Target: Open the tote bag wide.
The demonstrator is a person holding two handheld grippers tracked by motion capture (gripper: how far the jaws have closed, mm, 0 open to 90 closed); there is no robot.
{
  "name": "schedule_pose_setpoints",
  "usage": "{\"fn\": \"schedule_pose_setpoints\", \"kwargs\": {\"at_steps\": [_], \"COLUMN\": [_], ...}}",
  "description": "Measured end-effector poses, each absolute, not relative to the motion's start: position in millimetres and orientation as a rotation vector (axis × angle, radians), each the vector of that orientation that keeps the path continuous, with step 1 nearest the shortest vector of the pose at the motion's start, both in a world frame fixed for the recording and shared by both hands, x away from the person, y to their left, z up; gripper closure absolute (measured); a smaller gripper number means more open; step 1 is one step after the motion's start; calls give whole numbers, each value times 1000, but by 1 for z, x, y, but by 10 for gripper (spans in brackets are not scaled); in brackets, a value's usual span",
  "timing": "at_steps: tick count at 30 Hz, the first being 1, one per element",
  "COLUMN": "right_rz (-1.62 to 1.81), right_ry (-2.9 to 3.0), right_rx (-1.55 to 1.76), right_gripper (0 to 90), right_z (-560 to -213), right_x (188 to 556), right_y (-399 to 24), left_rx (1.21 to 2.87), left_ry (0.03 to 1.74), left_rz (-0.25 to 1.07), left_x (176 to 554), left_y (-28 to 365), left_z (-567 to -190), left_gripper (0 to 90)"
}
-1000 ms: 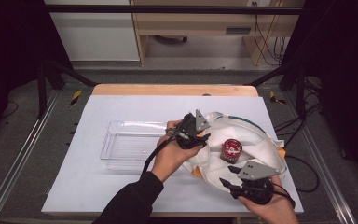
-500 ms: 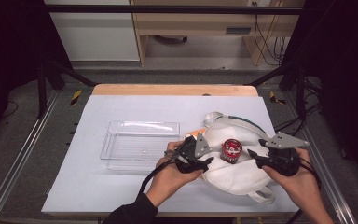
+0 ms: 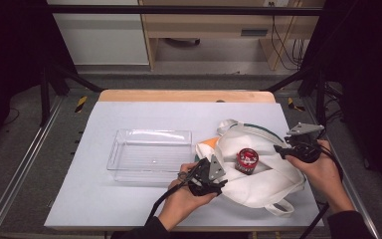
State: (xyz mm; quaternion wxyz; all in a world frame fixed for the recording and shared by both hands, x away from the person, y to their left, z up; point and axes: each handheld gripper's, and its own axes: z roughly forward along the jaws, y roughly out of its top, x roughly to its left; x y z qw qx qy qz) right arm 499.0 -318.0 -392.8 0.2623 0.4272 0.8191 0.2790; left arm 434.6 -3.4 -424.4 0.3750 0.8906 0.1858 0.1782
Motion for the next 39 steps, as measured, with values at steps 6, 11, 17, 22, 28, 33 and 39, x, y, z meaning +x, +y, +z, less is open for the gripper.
{"fn": "schedule_pose_setpoints", "kwargs": {"at_steps": [6, 11, 17, 22, 28, 33, 39], "right_rz": [661, 572, 470, 456, 458, 576, 700], "right_ry": [2296, 2317, 2253, 2192, 2198, 2187, 2136], "right_rx": [1155, 1116, 1110, 1152, 1164, 1189, 1202], "right_gripper": [775, 824, 831, 832, 824, 735, 527], "right_z": [-411, -420, -421, -416, -421, -413, -395], "right_x": [497, 498, 504, 508, 509, 503, 485], "right_y": [-314, -309, -313, -322, -321, -322, -315], "left_rx": [2289, 2298, 2298, 2274, 2274, 2261, 2247], "left_ry": [484, 484, 483, 503, 523, 511, 526], "left_rz": [421, 410, 402, 435, 430, 444, 465], "left_x": [434, 434, 434, 431, 431, 429, 429], "left_y": [-4, -3, 0, 3, 3, 4, 3], "left_z": [-431, -436, -436, -436, -440, -437, -428], "left_gripper": [630, 733, 795, 819, 815, 736, 588]}}
